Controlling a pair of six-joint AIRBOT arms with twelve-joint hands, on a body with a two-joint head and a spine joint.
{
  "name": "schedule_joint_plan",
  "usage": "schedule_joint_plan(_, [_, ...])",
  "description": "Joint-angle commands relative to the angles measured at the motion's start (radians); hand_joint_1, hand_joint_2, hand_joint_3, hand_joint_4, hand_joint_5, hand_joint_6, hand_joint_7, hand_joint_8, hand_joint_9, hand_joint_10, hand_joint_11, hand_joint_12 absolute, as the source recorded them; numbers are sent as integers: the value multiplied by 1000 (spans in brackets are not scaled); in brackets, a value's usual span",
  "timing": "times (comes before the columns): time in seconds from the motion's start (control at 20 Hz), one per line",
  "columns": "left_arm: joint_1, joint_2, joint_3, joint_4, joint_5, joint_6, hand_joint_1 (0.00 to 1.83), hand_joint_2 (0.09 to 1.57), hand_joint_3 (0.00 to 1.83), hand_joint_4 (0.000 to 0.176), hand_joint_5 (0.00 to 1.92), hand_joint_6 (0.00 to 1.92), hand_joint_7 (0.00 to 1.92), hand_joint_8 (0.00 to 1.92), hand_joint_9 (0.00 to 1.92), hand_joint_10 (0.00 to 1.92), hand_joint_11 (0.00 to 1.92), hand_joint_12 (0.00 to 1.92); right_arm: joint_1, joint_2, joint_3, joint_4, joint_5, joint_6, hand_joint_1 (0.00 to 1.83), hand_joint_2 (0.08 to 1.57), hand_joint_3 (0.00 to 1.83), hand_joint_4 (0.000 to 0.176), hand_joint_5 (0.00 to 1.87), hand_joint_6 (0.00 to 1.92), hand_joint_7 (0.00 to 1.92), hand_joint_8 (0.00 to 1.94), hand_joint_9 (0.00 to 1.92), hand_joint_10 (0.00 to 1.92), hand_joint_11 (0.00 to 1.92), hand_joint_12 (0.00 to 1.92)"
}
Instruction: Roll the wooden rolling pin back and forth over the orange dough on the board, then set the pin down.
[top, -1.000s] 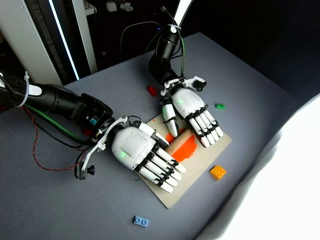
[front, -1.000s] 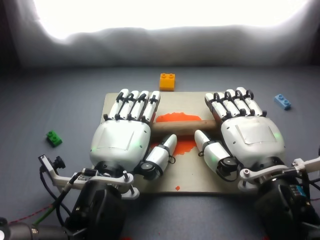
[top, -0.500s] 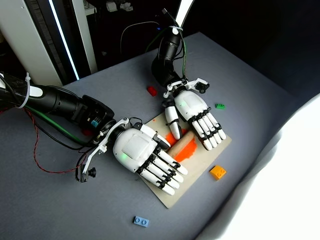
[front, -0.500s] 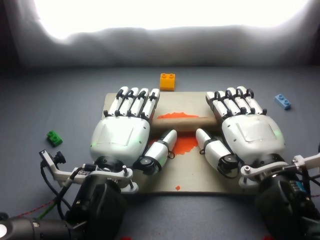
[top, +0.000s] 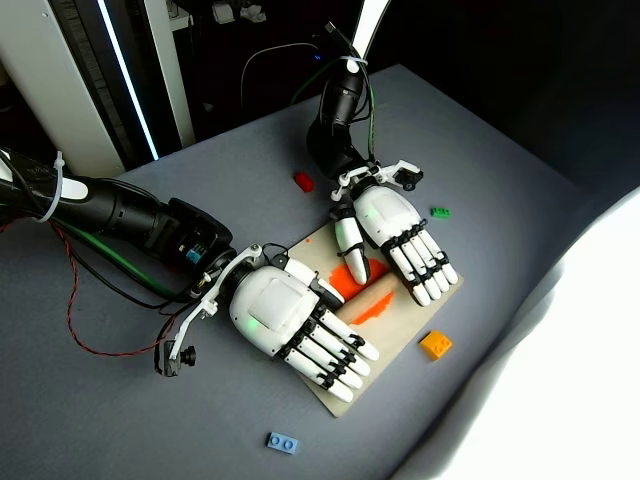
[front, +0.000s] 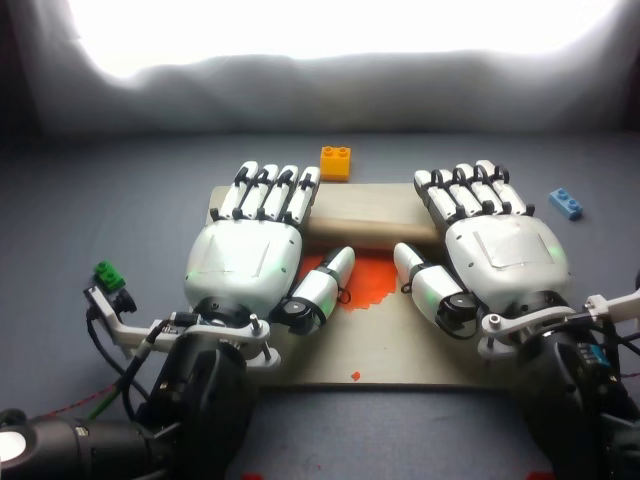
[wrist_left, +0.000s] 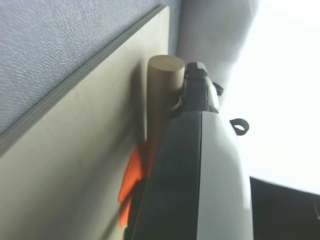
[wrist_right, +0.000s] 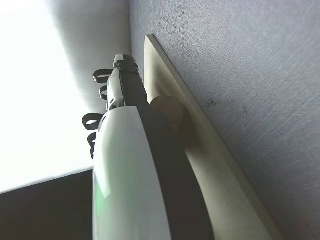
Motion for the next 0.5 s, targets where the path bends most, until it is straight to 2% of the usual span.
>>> schedule_joint_plan(0.0, [-7,-4,10,52,-86,-2,0,1475,0,0,47,6,63,0,26,0,0,0,10,2,7,-60,96,4,0,1521,3,0,122,3,116,5,55,6,0,0])
schedule_joint_plan(0.45, [-27,-14,37,52,-61,-2,0,1486,4,0,38,7,25,4,0,0,0,0,13,2,30,-59,79,14,0,1525,4,0,147,15,120,15,58,12,0,0])
